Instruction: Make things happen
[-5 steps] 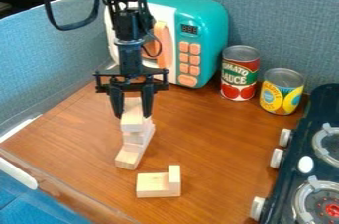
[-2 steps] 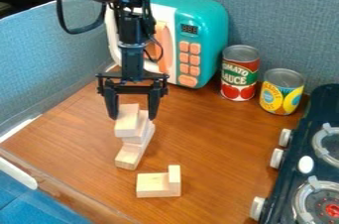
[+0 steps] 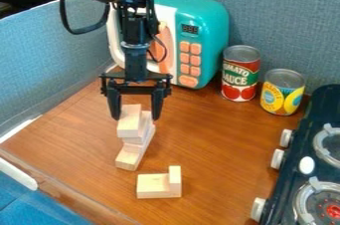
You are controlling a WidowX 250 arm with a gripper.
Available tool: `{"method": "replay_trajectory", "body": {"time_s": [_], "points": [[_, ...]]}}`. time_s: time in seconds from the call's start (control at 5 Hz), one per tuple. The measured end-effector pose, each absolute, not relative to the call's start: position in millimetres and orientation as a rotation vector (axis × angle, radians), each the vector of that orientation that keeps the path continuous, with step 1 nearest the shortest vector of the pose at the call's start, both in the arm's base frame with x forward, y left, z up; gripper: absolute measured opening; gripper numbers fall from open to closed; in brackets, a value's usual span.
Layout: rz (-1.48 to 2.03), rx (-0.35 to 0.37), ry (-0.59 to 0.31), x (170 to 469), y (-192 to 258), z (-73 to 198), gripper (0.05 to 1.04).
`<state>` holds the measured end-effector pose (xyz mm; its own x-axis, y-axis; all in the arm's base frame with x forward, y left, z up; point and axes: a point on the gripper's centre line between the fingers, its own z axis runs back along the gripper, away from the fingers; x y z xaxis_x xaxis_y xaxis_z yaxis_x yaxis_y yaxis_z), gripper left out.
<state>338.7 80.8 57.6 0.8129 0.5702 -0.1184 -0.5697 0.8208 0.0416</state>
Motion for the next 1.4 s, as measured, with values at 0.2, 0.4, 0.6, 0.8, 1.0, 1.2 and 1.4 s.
{"method": "replay_trajectory", "body": {"time_s": [0.2, 0.4, 0.6, 0.8, 1.0, 1.2, 1.4], "points": [[0.607, 0.004, 0.122, 339.5, 81.0, 58.0, 0.999], [0.603, 0.005, 0.12, 339.8, 81.3, 57.4, 0.999], [0.605, 0.005, 0.123, 337.2, 81.2, 55.7, 0.999], [0.593, 0.048, 0.043, 323.7, 84.2, 86.0, 0.999], [0.575, 0.083, -0.093, 307.7, 78.6, 123.7, 0.999], [0.576, 0.082, -0.135, 300.0, 77.4, 134.8, 0.999], [0.537, 0.109, -0.134, 292.3, 83.7, 136.7, 0.999]]}}
